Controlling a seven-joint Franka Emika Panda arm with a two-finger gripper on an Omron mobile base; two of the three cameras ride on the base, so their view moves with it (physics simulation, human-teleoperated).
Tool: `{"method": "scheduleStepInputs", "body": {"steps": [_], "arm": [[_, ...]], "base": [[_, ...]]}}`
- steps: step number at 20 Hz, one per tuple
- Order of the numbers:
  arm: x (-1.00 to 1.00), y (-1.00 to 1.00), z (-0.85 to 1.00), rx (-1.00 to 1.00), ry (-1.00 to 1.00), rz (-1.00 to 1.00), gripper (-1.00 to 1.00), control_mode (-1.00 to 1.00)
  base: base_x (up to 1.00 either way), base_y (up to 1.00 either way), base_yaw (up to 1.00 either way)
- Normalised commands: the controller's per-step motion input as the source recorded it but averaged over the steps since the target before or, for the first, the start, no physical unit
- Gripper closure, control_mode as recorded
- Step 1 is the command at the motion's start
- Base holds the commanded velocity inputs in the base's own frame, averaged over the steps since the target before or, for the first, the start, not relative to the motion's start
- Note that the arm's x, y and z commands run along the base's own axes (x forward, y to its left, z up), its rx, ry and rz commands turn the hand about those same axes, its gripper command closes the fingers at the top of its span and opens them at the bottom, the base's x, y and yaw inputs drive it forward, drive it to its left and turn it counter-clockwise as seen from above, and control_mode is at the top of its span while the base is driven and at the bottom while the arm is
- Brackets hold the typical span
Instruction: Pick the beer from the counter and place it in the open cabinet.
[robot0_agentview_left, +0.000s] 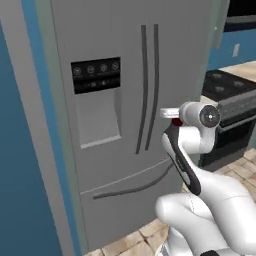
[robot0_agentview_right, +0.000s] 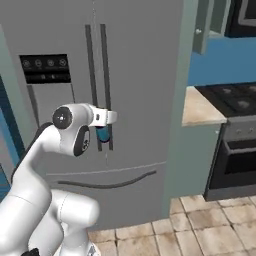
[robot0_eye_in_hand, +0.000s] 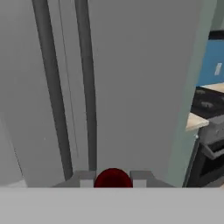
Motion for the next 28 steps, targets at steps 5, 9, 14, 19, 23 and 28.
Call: {"method": "scheduleStepInputs", "body": {"steps": [5, 9, 14, 19, 23, 28], "arm": [[0.0, 0.0, 0.0, 0.0, 0.0, 0.0, 1.0, 1.0], [0.0, 0.0, 0.0, 0.0, 0.0, 0.0, 1.0, 1.0], [0.0, 0.0, 0.0, 0.0, 0.0, 0.0, 1.0, 1.0], [0.0, 0.0, 0.0, 0.0, 0.0, 0.0, 1.0, 1.0], [0.0, 0.0, 0.0, 0.0, 0.0, 0.0, 1.0, 1.0], [0.0, 0.0, 0.0, 0.0, 0.0, 0.0, 1.0, 1.0]], "base": [[-0.44, -0.39, 0.71], [-0.28, -0.54, 0.57], [-0.01, -0.03, 0.02], [-0.01, -0.48, 0.0], [-0.09, -1.0, -0.01], [-0.14, -1.0, 0.0]]}}
